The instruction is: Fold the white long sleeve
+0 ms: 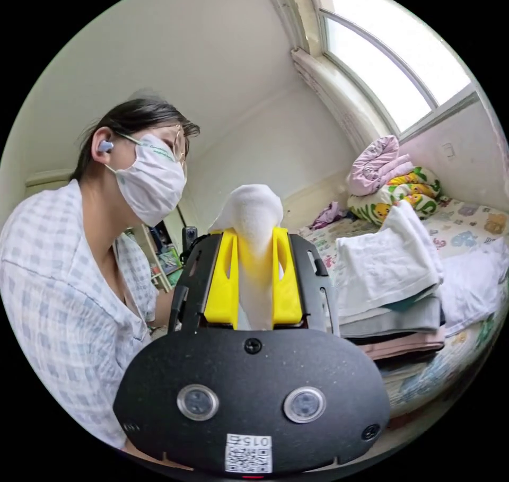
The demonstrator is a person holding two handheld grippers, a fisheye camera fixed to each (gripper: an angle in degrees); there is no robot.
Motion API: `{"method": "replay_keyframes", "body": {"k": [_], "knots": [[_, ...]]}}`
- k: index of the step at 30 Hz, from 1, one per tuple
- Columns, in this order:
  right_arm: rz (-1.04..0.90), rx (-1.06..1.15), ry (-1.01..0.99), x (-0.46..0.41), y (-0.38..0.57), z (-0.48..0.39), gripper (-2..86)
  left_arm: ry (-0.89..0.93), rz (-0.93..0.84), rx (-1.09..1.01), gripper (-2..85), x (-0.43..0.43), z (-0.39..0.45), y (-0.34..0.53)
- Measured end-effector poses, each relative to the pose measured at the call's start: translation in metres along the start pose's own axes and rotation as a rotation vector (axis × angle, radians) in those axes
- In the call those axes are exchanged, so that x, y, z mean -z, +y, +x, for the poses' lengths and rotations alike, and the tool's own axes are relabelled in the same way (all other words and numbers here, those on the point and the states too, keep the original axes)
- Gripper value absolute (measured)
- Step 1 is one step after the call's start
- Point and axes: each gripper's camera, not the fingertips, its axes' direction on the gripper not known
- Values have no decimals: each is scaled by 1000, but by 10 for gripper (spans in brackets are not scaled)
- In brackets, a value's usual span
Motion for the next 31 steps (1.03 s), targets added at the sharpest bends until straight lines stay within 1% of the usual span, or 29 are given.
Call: {"method": "replay_keyframes", "body": {"k": [1, 3, 4, 6, 7, 8, 9, 10, 11, 12, 13, 14, 15, 16, 17, 19, 20, 23, 25, 28, 30, 31], "knots": [[-42, 5, 55, -4, -25, -1, 99, 7, 1, 21, 73, -8, -7, -7], [-103, 46, 131, -15, -68, 4, 98, 38, 11, 129, 73, -42, -44, -38], [-142, 46, 160, -28, -98, 17, 98, 42, 17, 159, 73, -51, -54, -45], [-182, 29, 190, -53, -141, 53, 99, 34, 48, 252, 74, -92, -104, -70], [-220, 7, 231, -75, -165, 86, 102, 15, 53, 277, 74, -104, -118, -75], [-279, -44, 290, -102, -184, 123, 104, -51, 39, 320, 76, -130, -147, -82], [-314, -69, 323, -115, -191, 142, 104, -172, -1, 333, 78, -158, -174, -86], [-419, -122, 391, -141, -200, 177, 98, -253, -30, 343, 79, -173, -187, -86], [-536, -171, 482, -159, -204, 206, 86, -414, -95, 415, 77, -202, -212, -81], [-582, -175, 526, -163, -204, 216, 85, -477, -147, 531, 71, -226, -233, -74], [-635, -156, 615, -162, -203, 229, 84, -469, -164, 554, 68, -236, -237, -73], [-659, -138, 698, -153, -197, 239, 83, -452, -168, 518, 61, -253, -233, -75], [-671, -129, 733, -148, -192, 243, 83, -454, -167, 425, 59, -270, -218, -79], [-703, -127, 811, -136, -178, 254, 84, -458, -175, 382, 58, -279, -210, -80], [-762, -160, 872, -128, -156, 272, 88, -445, -206, 306, 56, -299, -195, -81], [-876, -257, 874, -120, -117, 303, 96, -368, -290, 220, 54, -333, -180, -76], [-930, -316, 810, -120, -90, 319, 102, -322, -363, 190, 53, -357, -177, -69], [-1032, -374, 709, -138, -37, 342, 120, -334, -547, 195, 49, -404, -186, -40], [-1068, -380, 676, -157, -16, 351, 133, -348, -519, 181, 35, -411, -189, -31], [-1158, -404, 660, -196, 14, 367, 149, -350, -492, 225, 16, -415, -199, -28], [-1179, -354, 755, -211, 19, 369, 139, -344, -478, 264, 8, -415, -208, -26], [-1219, -300, 782, -221, 21, 368, 131, -341, -475, 276, 7, -415, -210, -26]]}}
